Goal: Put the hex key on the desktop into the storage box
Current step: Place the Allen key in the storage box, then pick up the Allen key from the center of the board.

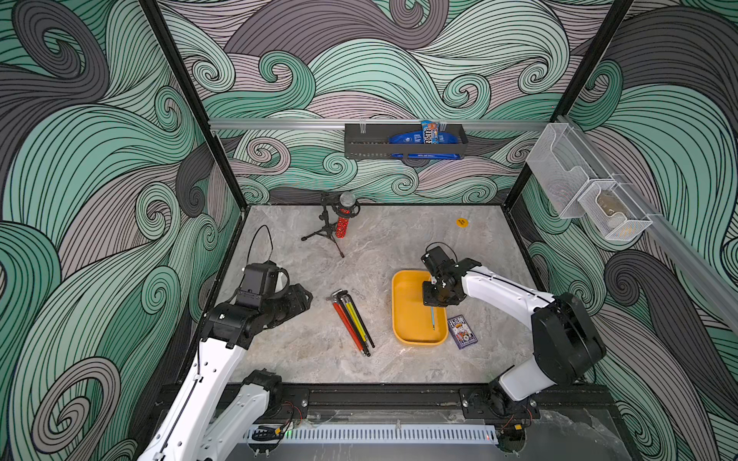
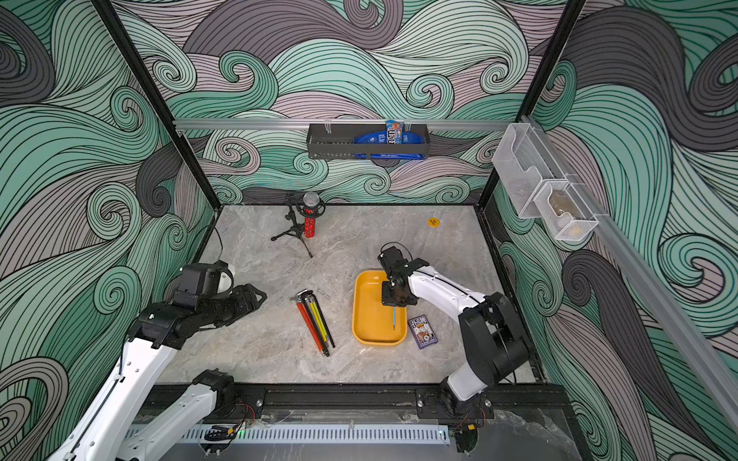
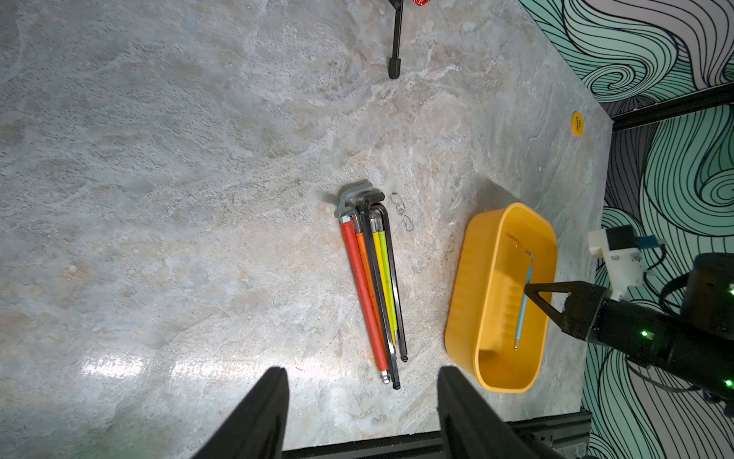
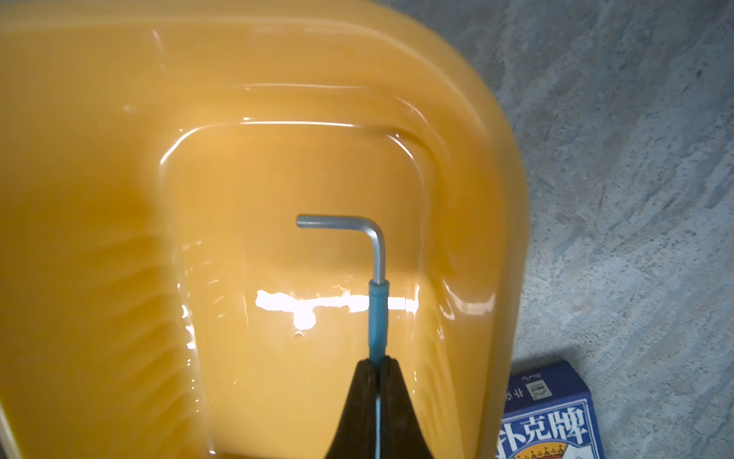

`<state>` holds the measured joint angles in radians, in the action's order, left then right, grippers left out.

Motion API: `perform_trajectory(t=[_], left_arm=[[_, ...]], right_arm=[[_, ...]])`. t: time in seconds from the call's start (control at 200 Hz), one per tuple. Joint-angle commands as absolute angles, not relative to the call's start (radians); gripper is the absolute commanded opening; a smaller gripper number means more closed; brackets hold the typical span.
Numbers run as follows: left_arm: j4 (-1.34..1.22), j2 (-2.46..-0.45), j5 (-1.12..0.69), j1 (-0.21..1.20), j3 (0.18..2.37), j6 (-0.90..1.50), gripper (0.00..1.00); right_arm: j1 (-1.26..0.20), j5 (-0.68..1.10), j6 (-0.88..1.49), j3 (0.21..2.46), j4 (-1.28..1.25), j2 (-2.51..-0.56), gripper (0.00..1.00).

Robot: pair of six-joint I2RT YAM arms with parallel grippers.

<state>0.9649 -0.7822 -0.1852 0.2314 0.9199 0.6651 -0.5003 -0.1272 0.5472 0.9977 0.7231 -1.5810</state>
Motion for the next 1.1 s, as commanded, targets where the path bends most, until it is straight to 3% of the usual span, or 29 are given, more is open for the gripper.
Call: perform_trajectory(t=[0.0, 0.42, 0.56, 0.735, 1.096], left_arm=[[0.966, -0.787, -0.183, 0.235, 0.943, 0.661, 0.63], [0.972, -0.785, -0.182, 0.235, 0.946, 0.659, 0.65], [0.974, -0.786, -0.174, 0.235, 0.95, 0.658, 0.66], [0.991, -0.769, -0.132, 0.235, 0.955, 0.663, 0.7], [1.003, -0.759, -0.1, 0.235, 0.988, 0.669, 0.71]], right_arm=[[-0.513, -0.161, 0.533, 0.986, 0.703, -1.605, 0.0], [-0.559, -0.227, 0.565, 0.988, 0.693, -1.609, 0.0], [-0.588, -0.199, 0.571, 1.017, 0.695, -1.558, 0.24], [-0.748, -0.171, 0.557, 1.139, 0.705, -1.564, 0.49], [-0.927, -0.098, 0.492, 1.374, 0.718, -1.817, 0.51]])
